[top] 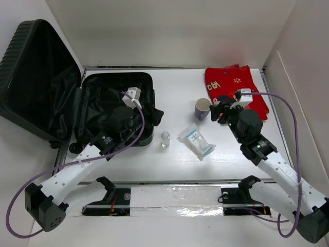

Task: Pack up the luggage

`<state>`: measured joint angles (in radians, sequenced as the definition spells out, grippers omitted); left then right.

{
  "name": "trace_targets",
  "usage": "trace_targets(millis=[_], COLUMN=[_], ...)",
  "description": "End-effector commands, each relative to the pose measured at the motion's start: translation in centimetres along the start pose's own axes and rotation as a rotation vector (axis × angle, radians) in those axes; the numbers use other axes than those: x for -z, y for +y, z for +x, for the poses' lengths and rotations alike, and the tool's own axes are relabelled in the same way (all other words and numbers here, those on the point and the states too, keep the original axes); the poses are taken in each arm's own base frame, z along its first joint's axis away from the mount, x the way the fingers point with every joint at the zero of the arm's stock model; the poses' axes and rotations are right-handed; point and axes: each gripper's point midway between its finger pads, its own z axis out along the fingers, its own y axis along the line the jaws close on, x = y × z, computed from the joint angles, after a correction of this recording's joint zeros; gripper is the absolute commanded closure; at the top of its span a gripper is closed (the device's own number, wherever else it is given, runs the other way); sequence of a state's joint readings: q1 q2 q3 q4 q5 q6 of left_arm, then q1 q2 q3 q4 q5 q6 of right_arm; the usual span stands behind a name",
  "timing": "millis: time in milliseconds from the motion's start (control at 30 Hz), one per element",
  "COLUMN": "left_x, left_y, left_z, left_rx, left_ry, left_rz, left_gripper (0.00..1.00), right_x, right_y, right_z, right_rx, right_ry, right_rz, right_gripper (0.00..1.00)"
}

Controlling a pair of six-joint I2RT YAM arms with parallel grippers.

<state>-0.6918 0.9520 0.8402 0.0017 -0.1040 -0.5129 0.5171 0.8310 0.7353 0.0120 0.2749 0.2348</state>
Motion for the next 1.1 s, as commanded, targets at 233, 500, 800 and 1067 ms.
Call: trace_targets(millis=[233,500,800,1067], left_x=[1.0,1.5,2.0,-0.7], left_y=[-4.6,-5.7,-1.7,0.8], left_z=[0.8,5.5,11.4,13.3], left_rx=[-0.030,-0.230,-0.243,-0.298], left_ry=[0.031,0.069,0.234,0.267], left_rz=[0.236,-0.037,-0.126,-0.217], left_gripper=[0.88,0.48,0.25,0.28], right_x=[-0.2,-0.2,-0.6,-0.7], right_y=[0.0,0.3,1.2,1.4], right_z=[-0.9,-0.5,0.4,0.6], right_rx=[-0.004,0.011,0.030,0.032], right_ry=[-0.047,-0.028,0.008,0.010], right_rz=[-0.005,-0.006,-0.056,-0.069], right_gripper=[1.00,1.00,0.33,0.35])
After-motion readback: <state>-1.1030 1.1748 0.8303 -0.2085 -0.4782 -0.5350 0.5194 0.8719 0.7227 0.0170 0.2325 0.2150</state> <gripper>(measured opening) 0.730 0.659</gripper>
